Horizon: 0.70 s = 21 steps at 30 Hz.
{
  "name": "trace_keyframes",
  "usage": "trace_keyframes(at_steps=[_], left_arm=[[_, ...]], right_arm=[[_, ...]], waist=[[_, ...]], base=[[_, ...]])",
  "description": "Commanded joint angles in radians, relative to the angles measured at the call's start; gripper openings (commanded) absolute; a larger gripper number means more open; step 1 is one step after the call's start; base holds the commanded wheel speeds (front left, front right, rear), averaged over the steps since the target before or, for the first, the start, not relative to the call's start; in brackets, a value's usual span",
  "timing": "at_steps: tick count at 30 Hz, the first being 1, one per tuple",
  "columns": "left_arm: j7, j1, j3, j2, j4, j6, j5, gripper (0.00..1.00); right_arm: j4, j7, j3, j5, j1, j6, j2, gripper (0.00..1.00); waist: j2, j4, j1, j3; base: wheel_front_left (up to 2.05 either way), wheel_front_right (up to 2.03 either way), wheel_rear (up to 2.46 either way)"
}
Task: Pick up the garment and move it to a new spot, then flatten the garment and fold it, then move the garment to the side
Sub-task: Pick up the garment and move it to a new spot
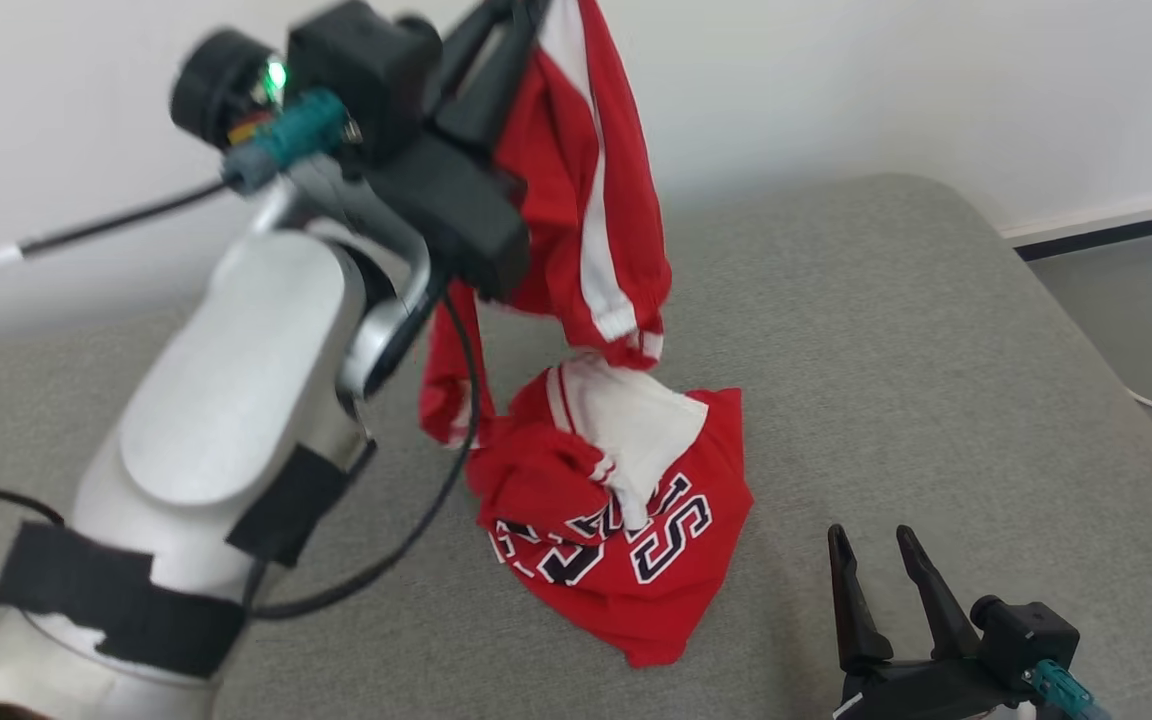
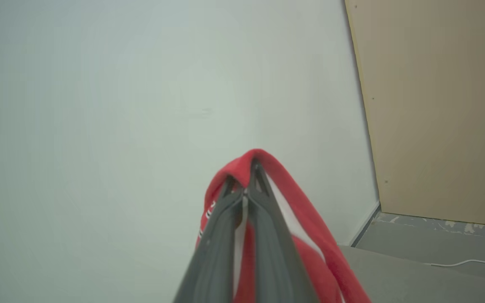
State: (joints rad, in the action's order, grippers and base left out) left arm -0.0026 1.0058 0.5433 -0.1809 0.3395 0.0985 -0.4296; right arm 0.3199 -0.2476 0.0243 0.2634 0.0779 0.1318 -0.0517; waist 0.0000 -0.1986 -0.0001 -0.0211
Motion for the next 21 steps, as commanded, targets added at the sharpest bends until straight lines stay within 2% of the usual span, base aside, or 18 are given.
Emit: trace_keyframes(at_steps=[1,11,16,21], left_arm=[[-0.004,0.046,-0.009,-0.004,0.014,0.004,-0.001,0.0],[-0.027,0.234,-0.058,-0.005,0.079,0.009,-0.026,0.0],[-0.039,0.246,-0.064,-0.008,0.1,0.009,-0.032,0.0],[-0.051,0.233,-0.069,-0.02,0.111,0.002,-0.035,0.0]], right_arm=[[0.005,-0.008,0.002,0.007,-0.012,-0.002,0.003,1.0],[0.016,-0.014,-0.006,0.011,-0.018,-0.002,0.003,1.0],[0.014,-0.016,-0.004,0.01,-0.01,-0.002,0.003,1.0],[-0.012,-0.017,-0.015,-0.018,-0.004,-0.002,0.003,1.0]], waist=[[0.0,-0.031,0.0001,0.018],[0.0,-0.039,0.0001,0.009],[0.0,-0.015,0.0001,-0.001],[0.0,0.037,0.0001,-0.016]], base=[[0.0,0.0,0.0],[0.0,0.0,0.0],[0.0,0.0,0.0],[0.0,0.0,0.0]])
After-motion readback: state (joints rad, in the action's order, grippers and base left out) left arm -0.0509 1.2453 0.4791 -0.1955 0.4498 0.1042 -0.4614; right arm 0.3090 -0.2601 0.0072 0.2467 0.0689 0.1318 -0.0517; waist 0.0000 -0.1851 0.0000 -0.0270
